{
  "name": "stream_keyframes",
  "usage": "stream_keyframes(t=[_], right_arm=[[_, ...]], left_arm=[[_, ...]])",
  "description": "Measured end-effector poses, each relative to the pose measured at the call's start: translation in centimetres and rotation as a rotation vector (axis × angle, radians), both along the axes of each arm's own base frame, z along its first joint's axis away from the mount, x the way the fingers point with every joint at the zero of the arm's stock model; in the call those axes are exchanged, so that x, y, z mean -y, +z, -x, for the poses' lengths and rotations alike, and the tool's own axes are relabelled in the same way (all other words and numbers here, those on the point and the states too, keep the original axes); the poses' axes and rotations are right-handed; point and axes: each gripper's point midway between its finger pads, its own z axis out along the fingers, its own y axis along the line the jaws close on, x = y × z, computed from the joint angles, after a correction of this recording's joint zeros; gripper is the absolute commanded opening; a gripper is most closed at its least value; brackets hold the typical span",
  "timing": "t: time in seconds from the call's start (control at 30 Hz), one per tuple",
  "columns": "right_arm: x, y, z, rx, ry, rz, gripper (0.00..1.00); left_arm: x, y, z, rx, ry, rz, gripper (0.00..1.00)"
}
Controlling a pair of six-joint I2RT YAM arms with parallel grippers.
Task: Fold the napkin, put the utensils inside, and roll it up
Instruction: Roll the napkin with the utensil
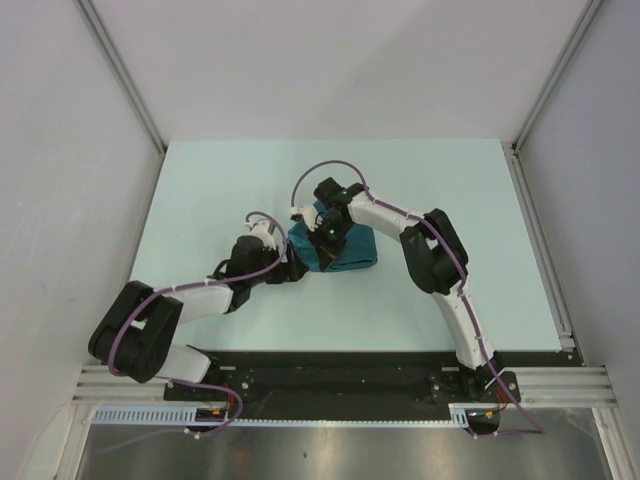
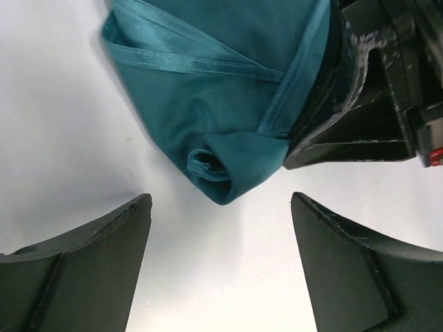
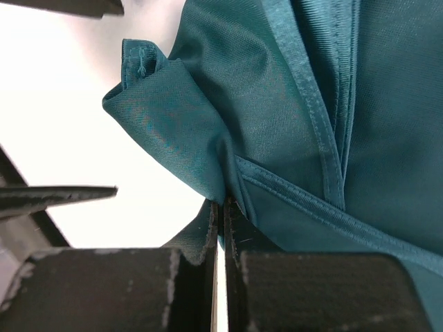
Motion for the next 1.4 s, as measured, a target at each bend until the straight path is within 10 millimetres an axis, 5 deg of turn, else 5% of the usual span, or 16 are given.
stream_keyframes(t=[0.43,0.93,1.4], right_arm=[[0.3,-0.2,-0.2,-0.179,-0.023,-0.066,0.0],[0.4,-0.3,-0.2,-0.222,-0.031,-0.09,0.0],[0.4,-0.3,-0.2,-0.231,-0.033,-0.096,0.0]], left_arm=[[-0.4,0.0,-1.0,0.087,0.038,-0.107,0.8],[4.2,4.4,-1.1,0.377,-0.272,-0.066,0.87],[5.5,1.1,-0.4,0.304,-0.35,-0.067,0.78]])
